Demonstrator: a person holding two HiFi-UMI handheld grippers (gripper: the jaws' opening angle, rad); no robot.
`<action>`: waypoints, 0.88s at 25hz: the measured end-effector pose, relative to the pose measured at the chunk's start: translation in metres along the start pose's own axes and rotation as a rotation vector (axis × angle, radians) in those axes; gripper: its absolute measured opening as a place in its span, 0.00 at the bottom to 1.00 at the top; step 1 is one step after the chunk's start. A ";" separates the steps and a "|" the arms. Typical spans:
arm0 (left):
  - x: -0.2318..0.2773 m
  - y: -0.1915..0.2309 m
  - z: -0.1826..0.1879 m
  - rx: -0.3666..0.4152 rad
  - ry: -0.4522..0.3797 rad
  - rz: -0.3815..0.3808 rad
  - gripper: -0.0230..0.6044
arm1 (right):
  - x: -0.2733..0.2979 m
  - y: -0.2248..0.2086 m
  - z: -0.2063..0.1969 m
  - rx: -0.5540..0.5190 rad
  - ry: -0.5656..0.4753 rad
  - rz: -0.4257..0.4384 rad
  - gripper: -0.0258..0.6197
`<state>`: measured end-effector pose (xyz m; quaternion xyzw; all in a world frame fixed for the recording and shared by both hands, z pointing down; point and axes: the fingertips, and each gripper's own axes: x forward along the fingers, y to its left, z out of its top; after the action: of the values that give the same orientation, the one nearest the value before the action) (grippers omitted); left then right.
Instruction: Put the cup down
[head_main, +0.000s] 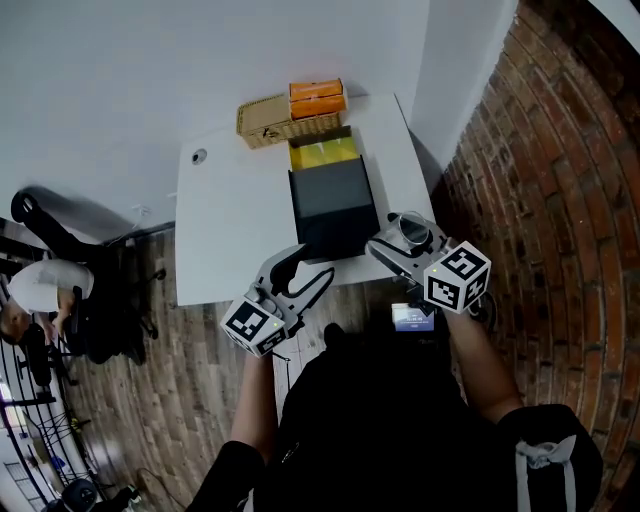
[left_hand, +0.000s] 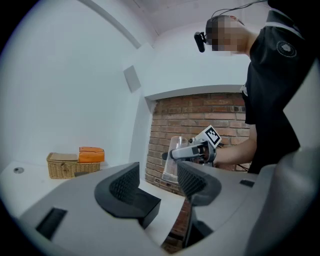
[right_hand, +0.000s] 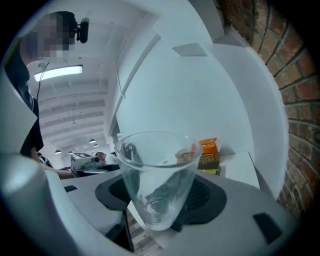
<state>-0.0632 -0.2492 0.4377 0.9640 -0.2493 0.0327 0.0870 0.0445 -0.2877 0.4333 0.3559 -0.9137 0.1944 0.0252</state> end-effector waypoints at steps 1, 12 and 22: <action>-0.001 0.001 0.001 -0.001 -0.004 -0.003 0.40 | 0.001 0.002 0.001 -0.003 0.000 -0.003 0.48; -0.009 0.005 0.000 -0.018 -0.016 -0.010 0.40 | 0.008 0.008 0.002 -0.007 -0.006 -0.025 0.48; -0.013 0.005 -0.003 -0.024 -0.009 0.013 0.40 | 0.008 -0.003 -0.007 -0.050 0.043 -0.023 0.48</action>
<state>-0.0775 -0.2467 0.4399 0.9613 -0.2563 0.0257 0.0973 0.0401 -0.2922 0.4423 0.3613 -0.9134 0.1790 0.0557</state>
